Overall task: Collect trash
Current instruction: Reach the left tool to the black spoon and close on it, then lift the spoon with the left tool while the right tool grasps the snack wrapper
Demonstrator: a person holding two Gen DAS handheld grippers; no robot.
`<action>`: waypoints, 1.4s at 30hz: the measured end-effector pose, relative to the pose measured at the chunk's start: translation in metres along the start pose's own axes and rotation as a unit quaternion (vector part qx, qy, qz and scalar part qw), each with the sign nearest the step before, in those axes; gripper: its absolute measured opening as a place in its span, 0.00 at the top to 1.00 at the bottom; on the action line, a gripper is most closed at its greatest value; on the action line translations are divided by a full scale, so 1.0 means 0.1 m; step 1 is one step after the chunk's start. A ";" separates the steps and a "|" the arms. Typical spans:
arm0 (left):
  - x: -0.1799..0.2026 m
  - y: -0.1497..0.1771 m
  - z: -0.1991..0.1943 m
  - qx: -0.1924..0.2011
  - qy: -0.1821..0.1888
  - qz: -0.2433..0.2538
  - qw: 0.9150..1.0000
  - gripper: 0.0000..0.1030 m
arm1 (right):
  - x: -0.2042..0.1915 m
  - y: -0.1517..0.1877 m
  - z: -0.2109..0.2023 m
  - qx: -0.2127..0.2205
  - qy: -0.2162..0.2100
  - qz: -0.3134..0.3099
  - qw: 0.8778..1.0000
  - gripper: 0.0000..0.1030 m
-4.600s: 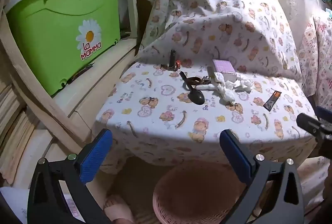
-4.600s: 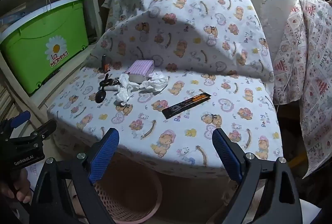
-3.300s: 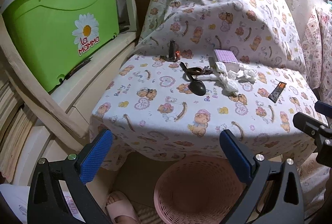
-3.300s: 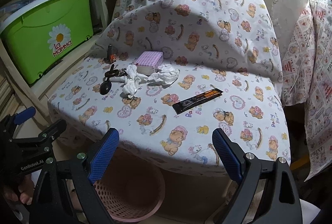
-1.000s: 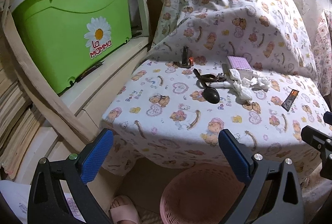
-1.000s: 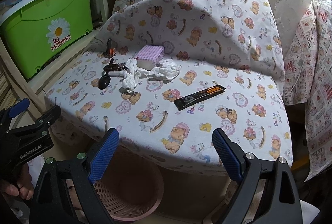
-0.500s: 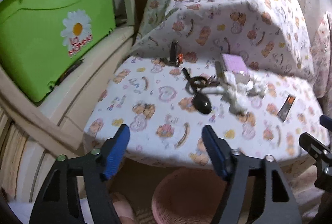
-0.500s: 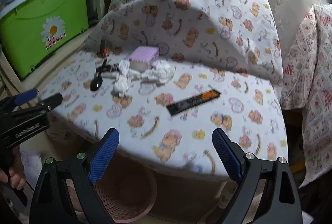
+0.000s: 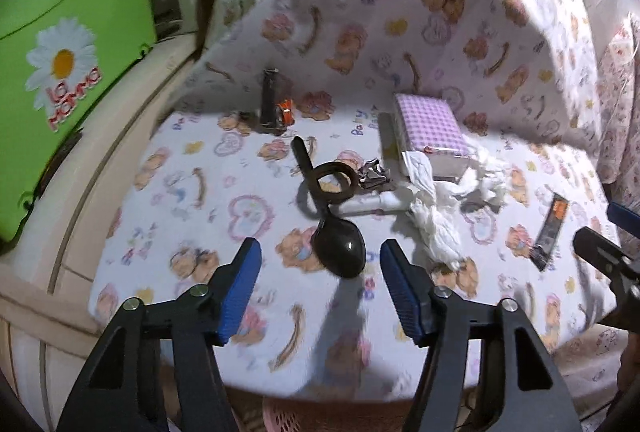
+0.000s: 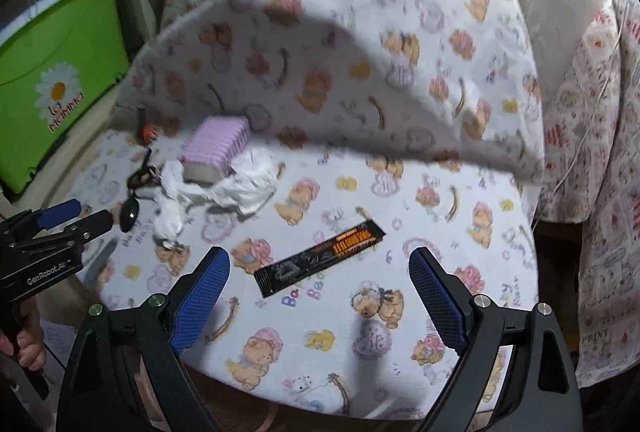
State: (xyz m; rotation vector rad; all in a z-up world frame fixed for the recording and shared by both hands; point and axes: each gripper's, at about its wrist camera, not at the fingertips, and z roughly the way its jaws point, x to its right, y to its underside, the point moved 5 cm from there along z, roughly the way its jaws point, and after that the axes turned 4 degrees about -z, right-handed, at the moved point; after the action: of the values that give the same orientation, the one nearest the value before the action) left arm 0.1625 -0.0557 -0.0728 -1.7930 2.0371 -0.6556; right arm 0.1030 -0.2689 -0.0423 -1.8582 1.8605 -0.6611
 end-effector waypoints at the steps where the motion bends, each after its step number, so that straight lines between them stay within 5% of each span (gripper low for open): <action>1: -0.01 -0.02 0.06 -0.007 -0.005 -0.004 1.000 0.43 | 0.00 -0.01 0.03 -0.002 0.001 0.000 1.000 0.10; 10: -0.10 -0.21 0.29 -0.027 -0.011 -0.012 1.000 0.52 | -0.02 -0.02 0.19 -0.020 -0.002 0.000 1.000 0.10; 13: -0.14 -0.27 0.33 -0.028 -0.010 -0.011 0.999 0.60 | -0.03 -0.01 0.19 -0.021 -0.006 0.003 1.000 0.10; 15: -0.17 -0.30 0.33 -0.029 -0.011 -0.015 0.999 0.75 | -0.04 -0.01 0.20 -0.023 -0.008 0.002 1.000 0.10; 26: -0.41 -0.21 0.12 -0.045 0.040 -0.050 0.997 0.75 | 0.06 0.01 0.13 -0.018 0.003 0.004 1.000 0.10; 42: -0.35 -0.03 -0.34 0.036 -0.029 0.000 0.999 0.75 | 0.05 0.00 0.36 -0.043 0.006 0.030 0.999 0.10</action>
State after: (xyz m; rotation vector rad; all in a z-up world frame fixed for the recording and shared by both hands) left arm 0.1513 -0.0176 -0.0439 -1.7501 1.9506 -0.6610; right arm 0.1252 -0.2751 -0.0709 -1.8462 1.9730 -0.5812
